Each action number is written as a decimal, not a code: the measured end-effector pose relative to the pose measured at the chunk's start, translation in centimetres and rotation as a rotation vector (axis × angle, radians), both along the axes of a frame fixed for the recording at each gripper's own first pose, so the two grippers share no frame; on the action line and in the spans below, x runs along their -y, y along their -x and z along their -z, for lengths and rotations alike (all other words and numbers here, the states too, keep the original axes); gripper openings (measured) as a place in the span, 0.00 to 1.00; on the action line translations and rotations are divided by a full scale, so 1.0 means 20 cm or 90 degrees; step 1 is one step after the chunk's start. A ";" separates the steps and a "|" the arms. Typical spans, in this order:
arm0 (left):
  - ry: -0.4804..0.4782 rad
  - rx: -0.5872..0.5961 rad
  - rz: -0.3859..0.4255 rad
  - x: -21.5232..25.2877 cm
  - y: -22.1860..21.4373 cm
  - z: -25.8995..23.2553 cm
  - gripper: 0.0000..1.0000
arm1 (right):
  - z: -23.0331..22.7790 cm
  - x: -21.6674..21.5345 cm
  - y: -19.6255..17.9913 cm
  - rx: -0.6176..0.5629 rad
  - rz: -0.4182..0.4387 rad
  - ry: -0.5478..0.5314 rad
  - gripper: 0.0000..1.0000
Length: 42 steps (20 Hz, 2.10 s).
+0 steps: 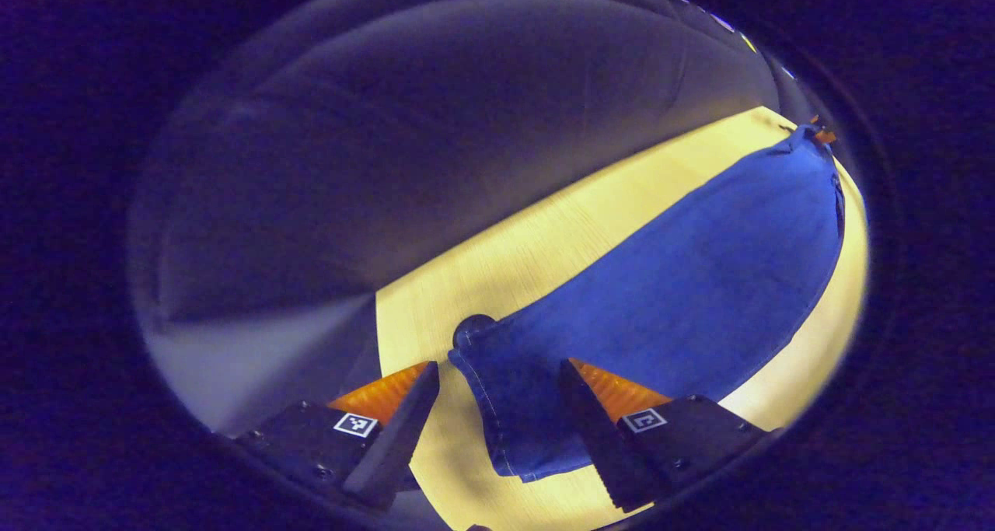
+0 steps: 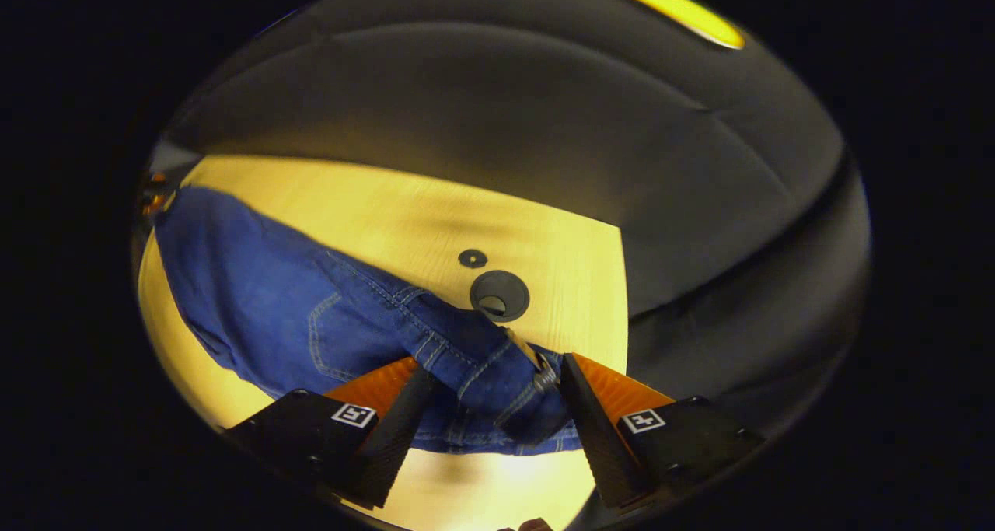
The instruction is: Grasp the waist and the cuffs of the jeans and fold them to make the two legs overlap; first hold the waist and fold one-third of the jeans toward the cuffs, then hold the cuffs and fold the remaining one-third in the same direction to finish folding.
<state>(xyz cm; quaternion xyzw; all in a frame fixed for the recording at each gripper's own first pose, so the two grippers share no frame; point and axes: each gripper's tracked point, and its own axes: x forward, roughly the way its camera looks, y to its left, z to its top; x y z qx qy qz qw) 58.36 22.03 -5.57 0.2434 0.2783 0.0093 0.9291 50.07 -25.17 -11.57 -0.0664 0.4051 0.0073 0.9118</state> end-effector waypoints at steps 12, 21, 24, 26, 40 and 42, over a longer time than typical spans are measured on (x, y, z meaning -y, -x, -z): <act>0.274 0.207 -0.013 0.24 0.17 -0.26 0.97 | -0.13 0.34 0.37 0.218 0.537 -0.291 0.98; 0.260 0.183 0.012 0.25 0.19 -0.30 0.98 | 0.11 0.32 0.25 0.208 0.578 -0.318 0.98; 0.276 0.180 0.034 0.31 0.21 -0.31 0.98 | 0.13 0.32 0.21 0.229 0.577 -0.294 0.95; 0.285 0.171 0.045 0.41 0.18 -0.30 0.98 | 0.13 0.30 0.15 0.248 0.566 -0.307 0.99; 0.307 0.161 0.091 0.65 0.14 -0.28 0.98 | -0.07 0.29 0.11 0.347 0.451 -0.313 0.07; 0.320 0.164 0.085 0.64 0.17 -0.27 0.98 | -0.22 0.26 0.17 0.376 0.432 -0.318 0.07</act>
